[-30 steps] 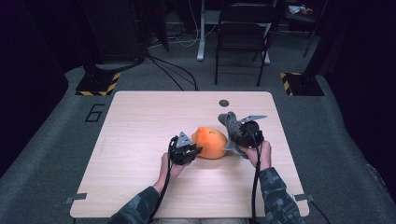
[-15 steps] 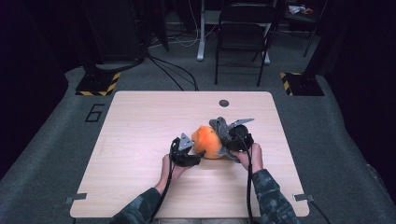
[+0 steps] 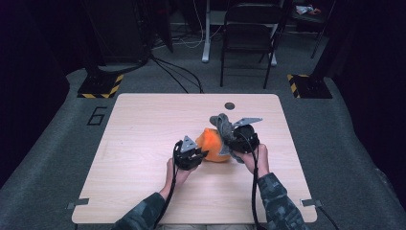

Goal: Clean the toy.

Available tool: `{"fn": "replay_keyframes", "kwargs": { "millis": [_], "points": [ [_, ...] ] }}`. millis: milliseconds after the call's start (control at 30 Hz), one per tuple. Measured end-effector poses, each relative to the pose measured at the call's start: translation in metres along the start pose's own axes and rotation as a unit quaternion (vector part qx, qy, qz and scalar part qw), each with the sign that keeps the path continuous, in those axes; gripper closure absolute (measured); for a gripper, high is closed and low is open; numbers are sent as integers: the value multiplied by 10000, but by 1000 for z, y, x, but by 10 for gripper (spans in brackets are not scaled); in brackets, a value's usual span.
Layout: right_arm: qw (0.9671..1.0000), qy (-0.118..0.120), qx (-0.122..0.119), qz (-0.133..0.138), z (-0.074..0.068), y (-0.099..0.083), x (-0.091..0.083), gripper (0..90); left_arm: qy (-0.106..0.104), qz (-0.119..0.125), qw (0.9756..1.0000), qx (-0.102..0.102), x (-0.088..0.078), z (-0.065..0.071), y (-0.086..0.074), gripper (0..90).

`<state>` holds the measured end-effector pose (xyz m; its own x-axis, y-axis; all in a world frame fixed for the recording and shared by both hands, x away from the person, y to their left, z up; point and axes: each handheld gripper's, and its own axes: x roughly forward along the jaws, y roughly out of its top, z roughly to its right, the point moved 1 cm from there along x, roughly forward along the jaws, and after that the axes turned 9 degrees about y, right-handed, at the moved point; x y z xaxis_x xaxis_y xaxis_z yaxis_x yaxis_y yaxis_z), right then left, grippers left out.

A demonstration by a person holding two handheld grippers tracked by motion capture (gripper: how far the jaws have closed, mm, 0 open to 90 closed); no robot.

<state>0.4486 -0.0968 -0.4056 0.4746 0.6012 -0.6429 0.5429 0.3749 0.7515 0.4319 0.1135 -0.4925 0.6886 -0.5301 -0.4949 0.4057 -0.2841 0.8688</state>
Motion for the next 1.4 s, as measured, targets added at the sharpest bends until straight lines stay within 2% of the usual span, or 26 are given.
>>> {"fn": "replay_keyframes", "kwargs": {
  "millis": [100, 133, 167, 200, 333, 400, 433, 467, 567, 767, 867, 1033, 1133, 1300, 1400],
  "points": [
    [9997, 113, -139, 134, -18, 7, -1, 734, -122, -18, 9999, -82, -5, 4, 2, 762],
    [9995, 163, -205, 149, -23, 7, 2, 733, -141, -25, 9999, -21, -6, 5, 2, 761],
    [9994, 179, -263, 96, -27, 7, 6, 731, -157, -36, 9998, -93, -7, 7, 2, 761],
    [9995, 135, -289, 39, -29, 6, 12, 731, -159, -64, 9998, -72, -6, 6, 1, 760],
    [9995, -85, -304, -62, -25, 1, 29, 738, -163, -114, 9998, -46, -2, 2, -3, 754],
    [9994, -103, -310, -120, -23, 0, 29, 741, -171, -104, 9998, -21, -1, 0, -3, 753],
    [9992, -196, -301, -149, -22, -1, 29, 741, -178, -101, 9998, -11, -1, 0, -3, 753],
    [9991, -264, -310, -153, -19, -1, 28, 741, -179, -100, 9998, -40, -1, -1, -3, 753],
    [9993, -258, -199, -190, -12, -5, 27, 742, -244, -144, 9996, -46, -1, -2, -4, 749],
    [9988, -373, -98, -301, -2, -10, 24, 742, -199, -125, 9997, -29, 0, -3, -4, 747],
    [9984, -417, -23, -378, 8, -15, 23, 741, -124, -127, 9998, 90, 0, 0, -3, 745],
    [9975, -370, 364, -489, 29, -27, 23, 741, -128, -129, 9998, 109, 0, -1, -3, 745],
    [9957, -418, 572, -599, 39, -34, 27, 742, -142, -135, 9998, 67, 0, -1, -3, 745],
    [9923, -487, 766, -844, 52, -48, 37, 742, -157, -147, 9998, 48, 1, -1, -3, 745],
    [9901, -431, 912, -977, 58, -56, 45, 741, -173, -130, 9998, 20, 1, -2, -4, 745]
  ]
}}
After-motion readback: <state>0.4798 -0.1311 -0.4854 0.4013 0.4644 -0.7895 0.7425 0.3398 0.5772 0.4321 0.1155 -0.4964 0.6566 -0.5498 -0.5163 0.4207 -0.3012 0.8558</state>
